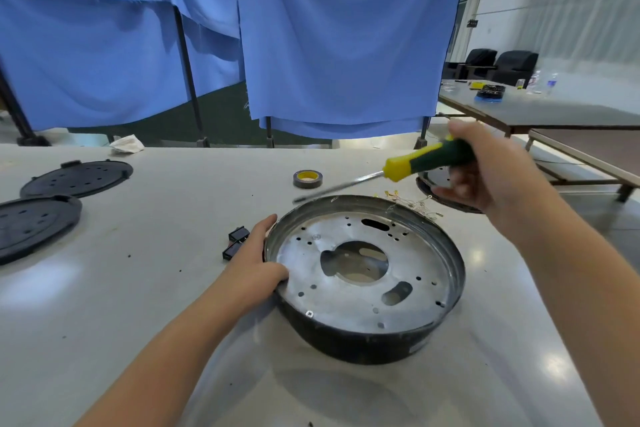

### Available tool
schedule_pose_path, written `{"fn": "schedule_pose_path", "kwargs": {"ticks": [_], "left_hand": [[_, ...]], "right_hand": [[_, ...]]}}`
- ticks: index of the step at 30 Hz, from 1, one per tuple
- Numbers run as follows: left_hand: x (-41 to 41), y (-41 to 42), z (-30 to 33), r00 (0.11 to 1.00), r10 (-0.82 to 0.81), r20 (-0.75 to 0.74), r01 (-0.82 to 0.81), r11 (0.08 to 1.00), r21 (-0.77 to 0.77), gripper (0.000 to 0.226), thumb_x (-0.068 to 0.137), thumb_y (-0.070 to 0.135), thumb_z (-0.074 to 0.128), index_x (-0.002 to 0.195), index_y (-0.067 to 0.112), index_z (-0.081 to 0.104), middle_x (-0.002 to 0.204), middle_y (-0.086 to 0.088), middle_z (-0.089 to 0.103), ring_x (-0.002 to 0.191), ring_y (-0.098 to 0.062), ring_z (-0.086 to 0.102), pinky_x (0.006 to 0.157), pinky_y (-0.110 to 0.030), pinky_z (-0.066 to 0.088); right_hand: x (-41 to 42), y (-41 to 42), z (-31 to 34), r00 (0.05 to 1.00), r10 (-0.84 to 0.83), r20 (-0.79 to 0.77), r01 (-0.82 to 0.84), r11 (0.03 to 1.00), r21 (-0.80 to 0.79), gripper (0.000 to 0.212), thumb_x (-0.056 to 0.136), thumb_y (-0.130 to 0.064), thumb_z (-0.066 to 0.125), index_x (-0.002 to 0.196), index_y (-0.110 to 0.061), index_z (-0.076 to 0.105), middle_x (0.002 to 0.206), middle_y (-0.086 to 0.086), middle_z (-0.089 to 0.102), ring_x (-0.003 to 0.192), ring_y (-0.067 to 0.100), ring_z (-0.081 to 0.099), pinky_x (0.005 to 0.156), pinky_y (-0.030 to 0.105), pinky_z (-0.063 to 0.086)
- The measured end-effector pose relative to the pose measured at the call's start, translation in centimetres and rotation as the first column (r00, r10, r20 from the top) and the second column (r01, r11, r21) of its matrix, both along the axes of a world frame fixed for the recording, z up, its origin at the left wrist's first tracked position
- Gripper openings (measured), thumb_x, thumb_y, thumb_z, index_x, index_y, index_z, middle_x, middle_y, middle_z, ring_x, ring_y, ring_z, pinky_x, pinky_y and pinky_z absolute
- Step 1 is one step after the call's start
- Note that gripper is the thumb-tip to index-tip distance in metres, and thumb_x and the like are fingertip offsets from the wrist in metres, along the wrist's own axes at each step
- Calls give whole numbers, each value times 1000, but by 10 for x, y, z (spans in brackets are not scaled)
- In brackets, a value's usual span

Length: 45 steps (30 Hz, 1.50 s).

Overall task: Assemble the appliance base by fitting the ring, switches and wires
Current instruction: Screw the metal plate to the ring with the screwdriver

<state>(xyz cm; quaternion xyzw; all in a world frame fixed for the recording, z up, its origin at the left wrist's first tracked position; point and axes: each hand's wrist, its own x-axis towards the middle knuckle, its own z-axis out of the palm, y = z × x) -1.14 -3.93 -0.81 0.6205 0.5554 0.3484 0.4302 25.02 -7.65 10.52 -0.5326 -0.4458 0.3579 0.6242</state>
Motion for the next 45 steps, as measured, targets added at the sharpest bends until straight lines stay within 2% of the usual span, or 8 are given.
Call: {"fn": "schedule_pose_path", "kwargs": {"ticks": [6,12,15,19,30,35,38,45], "left_hand": [[-12,9,-1,999,-18,-34,19,1000,10,78,83,-4,55,144,39,32,115,17,53,99,-3,55,77,-25,48],[-19,14,-2,997,-66,-47,68,997,31,75,83,-4,56,142,37,35,129,12,50,105,5,51,75,-15,42],[-21,15,-3,997,-68,-38,69,997,41,75,75,4,63,139,36,38,127,13,51,105,5,50,75,-14,41],[-19,14,-3,999,-37,-16,38,997,63,67,80,-2,63,132,35,45,122,11,56,100,5,56,71,-15,42],[-12,1,-1,997,79,-28,-74,988,135,36,88,24,66,117,41,52,105,19,59,88,0,61,57,-17,46],[-13,4,-1,986,164,36,-168,973,156,14,89,21,63,86,34,66,76,20,71,66,13,62,53,-4,41],[-17,6,1,977,200,75,-208,970,126,23,90,21,61,71,23,73,63,14,70,61,-1,64,67,-21,49],[-15,1,8,990,36,138,-20,993,-116,26,90,31,63,94,8,72,62,-12,71,49,-20,66,47,-18,50]], "right_hand": [[34,-3,-44,916,292,-274,-351,915,-200,26,86,-20,49,105,-4,56,69,12,63,53,17,60,57,29,58],[54,1,-66,914,224,-339,-312,922,-230,24,80,-7,38,96,-8,56,71,12,62,58,21,60,53,30,55],[66,7,-72,974,50,-220,-119,942,-313,9,86,-9,41,81,-10,49,65,8,49,53,19,48,53,30,42],[74,10,-96,982,-46,184,119,904,-409,31,86,-34,66,74,-8,54,57,5,50,46,17,47,47,28,42],[67,5,-101,984,154,94,-74,817,-571,25,85,-37,65,81,-12,63,56,-1,55,45,12,46,40,21,39],[67,-2,-95,954,237,183,-98,824,-558,37,71,-39,77,80,-6,62,54,-3,55,46,11,49,42,22,42],[67,-3,-91,961,205,187,-69,831,-552,52,55,-44,80,88,-5,68,57,-3,60,48,10,51,45,22,44],[65,-3,-92,965,20,260,107,880,-462,55,60,-52,78,87,-5,70,69,12,63,54,19,56,51,28,45]]}}
